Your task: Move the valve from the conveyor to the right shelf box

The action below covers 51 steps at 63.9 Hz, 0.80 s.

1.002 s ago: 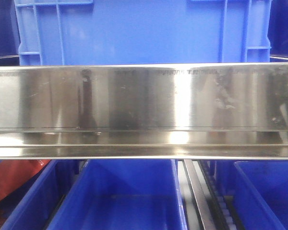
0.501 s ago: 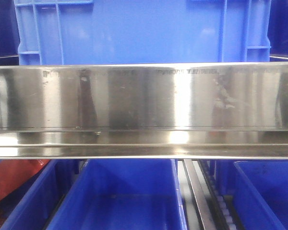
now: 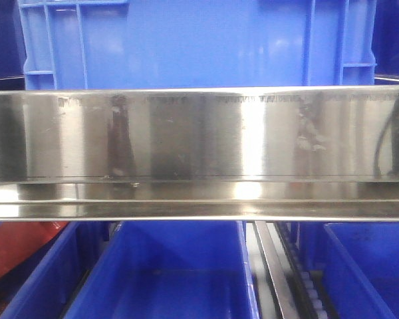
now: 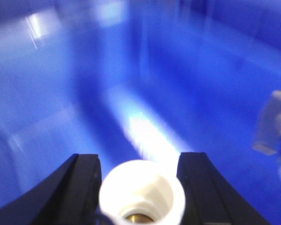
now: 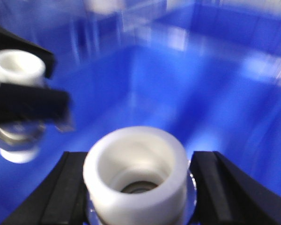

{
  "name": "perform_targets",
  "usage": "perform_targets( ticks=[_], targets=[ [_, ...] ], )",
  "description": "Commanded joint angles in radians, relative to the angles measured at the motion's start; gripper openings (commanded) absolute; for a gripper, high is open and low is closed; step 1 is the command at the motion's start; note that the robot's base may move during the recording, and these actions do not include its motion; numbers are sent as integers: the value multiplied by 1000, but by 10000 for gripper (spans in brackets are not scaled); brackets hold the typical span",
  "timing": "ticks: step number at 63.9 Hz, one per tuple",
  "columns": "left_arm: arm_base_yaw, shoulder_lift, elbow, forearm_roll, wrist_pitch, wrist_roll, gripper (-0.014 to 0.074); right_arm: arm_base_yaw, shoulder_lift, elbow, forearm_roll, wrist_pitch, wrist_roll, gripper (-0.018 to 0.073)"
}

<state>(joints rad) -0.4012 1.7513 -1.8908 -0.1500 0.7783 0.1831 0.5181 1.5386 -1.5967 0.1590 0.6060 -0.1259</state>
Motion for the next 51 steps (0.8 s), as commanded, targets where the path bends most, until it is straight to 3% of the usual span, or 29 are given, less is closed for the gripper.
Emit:
perform_targets(
  ticks=[1, 8, 14, 18, 27, 30, 41, 51],
  targets=[
    [-4, 8, -18, -4, -29, 0, 7, 2, 12, -19, 1, -61, -8, -151],
    [0, 25, -18, -3, 9, -2, 183, 0, 33, -19, 1, -40, -8, -106],
    [0, 28, -18, -3, 28, -2, 344, 0, 33, -19, 1, -31, -8, 41],
    [0, 28, -18, -3, 28, -2, 435, 0, 33, -19, 1, -30, -8, 189],
    [0, 23, -18, 2, 40, -2, 520, 0, 33, -19, 1, -13, -8, 467],
    [0, 19, -18, 11, 48, -2, 518, 0, 33, -19, 1, 0, -8, 512],
    [0, -31, -18, 73, 100, -2, 517, 0, 8, -19, 1, 43, -8, 518],
    [0, -114, -18, 97, 143, -2, 440, 0, -62, -19, 1, 74, -8, 386]
  ],
)
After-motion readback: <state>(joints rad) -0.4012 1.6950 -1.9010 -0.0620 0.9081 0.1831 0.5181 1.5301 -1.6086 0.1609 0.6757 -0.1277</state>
